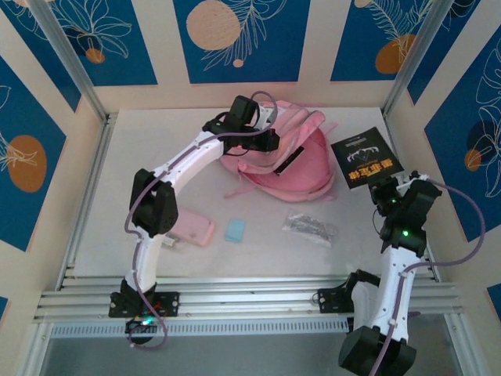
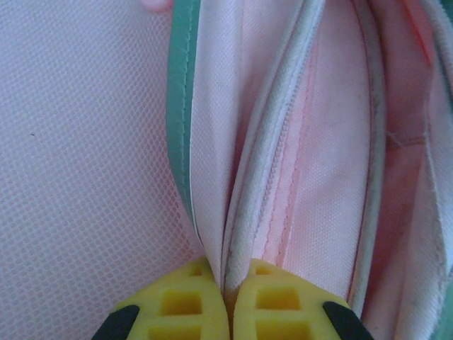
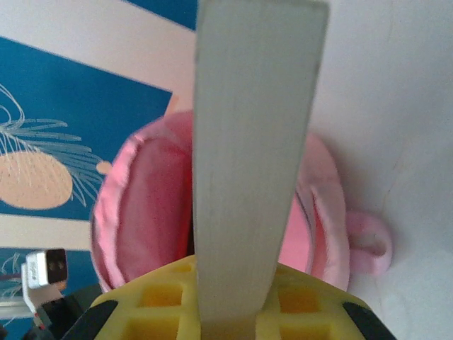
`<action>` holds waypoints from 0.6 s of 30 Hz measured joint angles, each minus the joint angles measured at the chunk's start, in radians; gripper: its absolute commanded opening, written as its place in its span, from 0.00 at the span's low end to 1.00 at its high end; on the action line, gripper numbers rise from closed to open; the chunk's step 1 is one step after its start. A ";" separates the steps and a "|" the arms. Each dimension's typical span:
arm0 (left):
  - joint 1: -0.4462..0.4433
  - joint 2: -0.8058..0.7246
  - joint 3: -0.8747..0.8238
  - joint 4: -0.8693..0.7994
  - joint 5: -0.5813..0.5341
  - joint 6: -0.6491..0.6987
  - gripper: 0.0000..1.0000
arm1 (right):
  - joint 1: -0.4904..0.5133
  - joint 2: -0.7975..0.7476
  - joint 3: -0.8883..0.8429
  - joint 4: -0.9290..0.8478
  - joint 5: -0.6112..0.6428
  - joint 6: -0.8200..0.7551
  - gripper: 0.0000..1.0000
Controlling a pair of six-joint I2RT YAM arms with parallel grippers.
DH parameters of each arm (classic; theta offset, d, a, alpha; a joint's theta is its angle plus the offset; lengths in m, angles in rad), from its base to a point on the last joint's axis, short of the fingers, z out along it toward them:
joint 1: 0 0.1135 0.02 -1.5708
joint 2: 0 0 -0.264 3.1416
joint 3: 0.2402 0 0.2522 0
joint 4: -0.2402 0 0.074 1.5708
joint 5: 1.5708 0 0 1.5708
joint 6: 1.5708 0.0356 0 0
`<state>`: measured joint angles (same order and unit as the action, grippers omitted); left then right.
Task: Pack the student bag
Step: Place the book in the student bag.
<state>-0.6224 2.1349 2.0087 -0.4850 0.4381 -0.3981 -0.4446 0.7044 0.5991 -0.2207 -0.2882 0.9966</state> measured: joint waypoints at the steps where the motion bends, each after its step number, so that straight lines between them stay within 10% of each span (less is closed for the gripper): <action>1: 0.000 -0.002 -0.003 0.007 0.006 -0.014 0.00 | 0.021 0.017 -0.037 0.045 -0.013 0.034 0.00; 18: 0.017 -0.058 -0.097 0.095 0.054 -0.096 0.00 | 0.530 0.599 0.001 0.582 -0.049 0.195 0.00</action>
<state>-0.6056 2.0773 1.9121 -0.3904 0.4923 -0.4938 0.0856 1.3033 0.5999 0.3611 -0.3374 1.1912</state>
